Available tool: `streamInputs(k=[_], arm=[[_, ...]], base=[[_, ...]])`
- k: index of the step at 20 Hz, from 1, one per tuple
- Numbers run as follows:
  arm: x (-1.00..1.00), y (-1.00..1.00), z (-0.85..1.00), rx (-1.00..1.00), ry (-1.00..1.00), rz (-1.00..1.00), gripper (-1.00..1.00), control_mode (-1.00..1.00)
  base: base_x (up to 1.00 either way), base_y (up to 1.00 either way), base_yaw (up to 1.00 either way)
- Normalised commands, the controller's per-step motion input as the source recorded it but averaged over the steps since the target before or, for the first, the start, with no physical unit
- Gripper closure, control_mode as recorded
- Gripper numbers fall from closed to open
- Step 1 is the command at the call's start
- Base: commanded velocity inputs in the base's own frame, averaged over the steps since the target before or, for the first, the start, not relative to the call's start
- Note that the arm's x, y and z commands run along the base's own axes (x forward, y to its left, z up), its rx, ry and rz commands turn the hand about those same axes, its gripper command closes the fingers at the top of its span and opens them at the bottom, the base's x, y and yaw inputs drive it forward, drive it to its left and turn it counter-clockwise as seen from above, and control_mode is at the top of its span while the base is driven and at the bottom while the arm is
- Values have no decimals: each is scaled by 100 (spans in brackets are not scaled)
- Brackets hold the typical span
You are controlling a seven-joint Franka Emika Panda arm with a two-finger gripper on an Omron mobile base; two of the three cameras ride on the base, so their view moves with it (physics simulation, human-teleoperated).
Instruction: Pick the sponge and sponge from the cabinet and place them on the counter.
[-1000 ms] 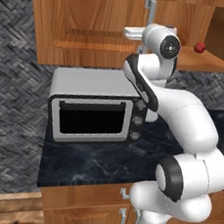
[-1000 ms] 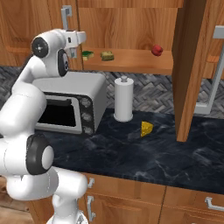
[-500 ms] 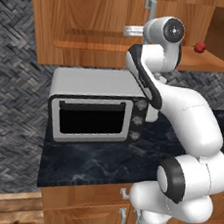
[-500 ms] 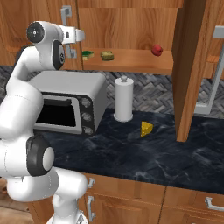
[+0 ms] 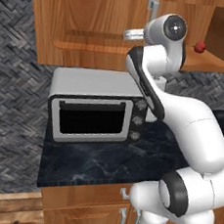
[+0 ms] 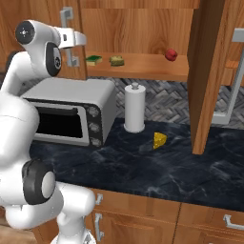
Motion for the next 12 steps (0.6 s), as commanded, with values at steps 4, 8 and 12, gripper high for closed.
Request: streamInputs(k=[4, 8, 12], arm=[[-56, 63, -28, -4, 3, -8, 100, -100], [-48, 63, -20, 0, 13, -10, 100, -100], [-42, 70, -19, 0, 16, -10, 100, -100]], base=[[0, 0, 0], [0, 0, 0], [0, 0, 0]])
